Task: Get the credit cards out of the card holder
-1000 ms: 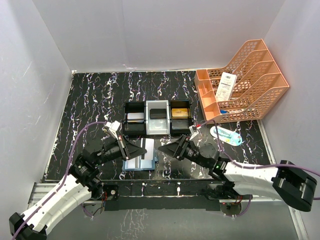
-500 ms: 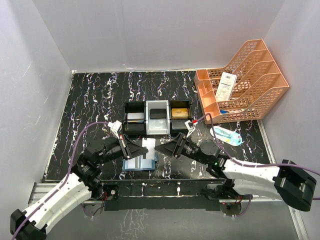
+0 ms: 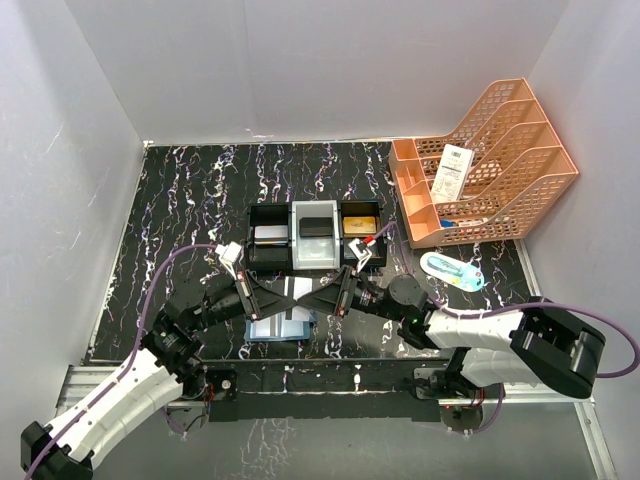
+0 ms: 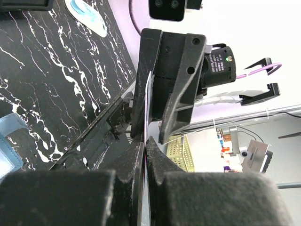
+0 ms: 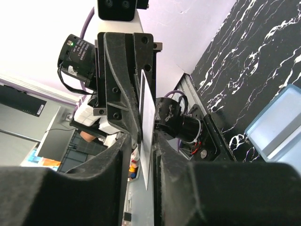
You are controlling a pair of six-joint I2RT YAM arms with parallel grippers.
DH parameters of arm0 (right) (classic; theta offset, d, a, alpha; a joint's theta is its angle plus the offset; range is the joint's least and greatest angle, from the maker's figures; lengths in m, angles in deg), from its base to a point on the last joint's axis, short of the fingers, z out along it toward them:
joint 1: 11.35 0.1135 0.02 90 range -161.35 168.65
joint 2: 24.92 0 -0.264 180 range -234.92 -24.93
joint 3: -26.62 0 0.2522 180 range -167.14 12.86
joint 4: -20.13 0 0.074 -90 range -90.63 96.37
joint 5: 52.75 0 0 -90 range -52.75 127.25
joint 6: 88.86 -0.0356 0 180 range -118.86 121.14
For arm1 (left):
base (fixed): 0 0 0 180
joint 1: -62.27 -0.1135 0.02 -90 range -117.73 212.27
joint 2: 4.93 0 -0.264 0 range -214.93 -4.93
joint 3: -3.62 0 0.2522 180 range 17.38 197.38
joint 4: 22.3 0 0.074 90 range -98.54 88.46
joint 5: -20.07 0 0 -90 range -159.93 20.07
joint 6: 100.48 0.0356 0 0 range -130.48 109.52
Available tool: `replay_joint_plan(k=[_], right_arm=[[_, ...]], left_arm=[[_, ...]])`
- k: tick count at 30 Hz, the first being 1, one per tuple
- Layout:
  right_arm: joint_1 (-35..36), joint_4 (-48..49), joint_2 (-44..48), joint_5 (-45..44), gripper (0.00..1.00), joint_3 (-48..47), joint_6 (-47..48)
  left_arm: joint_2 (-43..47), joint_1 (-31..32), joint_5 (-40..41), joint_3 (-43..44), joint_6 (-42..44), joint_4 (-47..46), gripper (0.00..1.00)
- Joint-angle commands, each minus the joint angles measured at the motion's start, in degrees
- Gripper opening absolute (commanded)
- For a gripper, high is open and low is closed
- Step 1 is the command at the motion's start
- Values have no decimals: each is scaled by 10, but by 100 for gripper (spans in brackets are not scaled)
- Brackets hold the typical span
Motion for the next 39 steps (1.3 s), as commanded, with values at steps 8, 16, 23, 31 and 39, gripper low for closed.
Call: replay_joint_plan(k=[8, 16, 23, 31, 39], right_arm=[[3, 89, 18, -21, 0, 25, -17], [3, 70, 33, -26, 0, 25, -7], [3, 68, 23, -5, 8, 15, -12], [3, 56, 23, -2, 22, 6, -20], [3, 84, 19, -9, 1, 18, -28]], left_arm=[[-7, -1, -43, 27, 35, 23, 7], [-4, -1, -64, 36, 63, 70, 12], [-4, -1, -75, 19, 50, 24, 3], [-3, 0, -90, 4, 28, -12, 0], [-1, 0, -88, 4, 32, 0, 0]])
